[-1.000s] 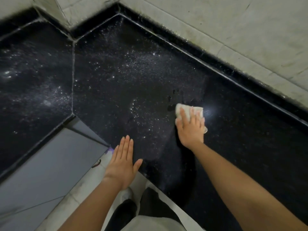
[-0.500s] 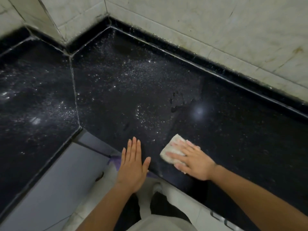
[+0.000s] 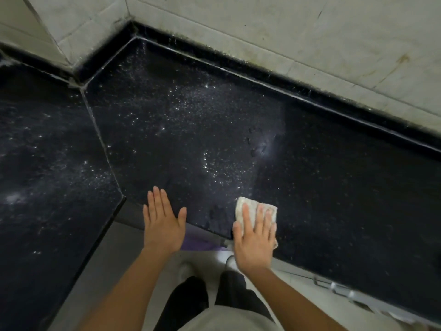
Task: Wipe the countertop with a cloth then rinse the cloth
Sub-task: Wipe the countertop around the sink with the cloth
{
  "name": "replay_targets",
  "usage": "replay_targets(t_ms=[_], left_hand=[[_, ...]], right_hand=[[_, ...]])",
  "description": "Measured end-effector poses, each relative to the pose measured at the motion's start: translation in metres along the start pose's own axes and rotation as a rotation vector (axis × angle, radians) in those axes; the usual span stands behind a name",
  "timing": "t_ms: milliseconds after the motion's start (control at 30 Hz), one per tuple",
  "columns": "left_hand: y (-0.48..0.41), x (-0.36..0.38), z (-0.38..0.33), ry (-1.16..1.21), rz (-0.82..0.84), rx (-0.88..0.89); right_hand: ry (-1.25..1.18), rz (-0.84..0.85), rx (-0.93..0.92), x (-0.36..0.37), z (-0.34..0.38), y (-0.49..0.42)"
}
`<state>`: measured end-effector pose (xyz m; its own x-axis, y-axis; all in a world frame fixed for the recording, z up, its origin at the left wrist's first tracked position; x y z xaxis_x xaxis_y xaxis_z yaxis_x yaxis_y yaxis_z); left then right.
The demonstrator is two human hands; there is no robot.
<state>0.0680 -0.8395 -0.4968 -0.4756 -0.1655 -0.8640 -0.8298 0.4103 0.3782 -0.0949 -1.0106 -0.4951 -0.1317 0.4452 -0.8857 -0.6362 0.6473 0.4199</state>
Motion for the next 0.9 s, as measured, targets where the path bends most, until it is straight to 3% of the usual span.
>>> replay_targets(t_ms=[100,233,367,433,533,700,833,900], left_hand=[[-0.002,0.000,0.001,-0.011,-0.012,0.006],[-0.003,0.002,0.003,-0.023,-0.008,0.024],[-0.003,0.001,0.004,-0.022,-0.038,0.056],[-0.003,0.002,0.004,-0.020,-0.042,0.069],[-0.004,0.003,0.004,-0.025,-0.036,0.072],[-0.006,0.004,0.005,-0.053,0.017,0.033],[-0.005,0.003,0.004,-0.052,0.023,0.026],[-0.006,0.004,0.004,-0.053,0.017,0.024]], right_hand=[[-0.007,0.052,-0.083,0.011,0.049,-0.003],[0.090,0.179,-0.345,0.018,0.103,-0.015],[0.230,0.254,-0.661,0.011,0.092,-0.012],[0.280,0.256,-0.691,0.003,0.065,-0.012],[0.285,0.224,-0.430,-0.019,0.007,-0.035],[0.042,0.187,0.086,-0.074,-0.077,-0.095],[-0.089,0.168,0.239,-0.079,-0.068,-0.126],[-0.062,0.136,0.179,-0.071,-0.039,-0.126]])
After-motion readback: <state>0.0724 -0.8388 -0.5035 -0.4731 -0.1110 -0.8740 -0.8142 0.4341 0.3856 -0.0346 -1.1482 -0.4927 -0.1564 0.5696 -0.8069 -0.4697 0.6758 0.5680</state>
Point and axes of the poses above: each hand's wrist, its own y-axis away from the middle knuckle, its own x-axis out of the palm, z = x × y, the point moved 9 cm from there along -y, towards the middle knuckle, and after that the axes turned 7 degrees about z, right-handed, at the moved point
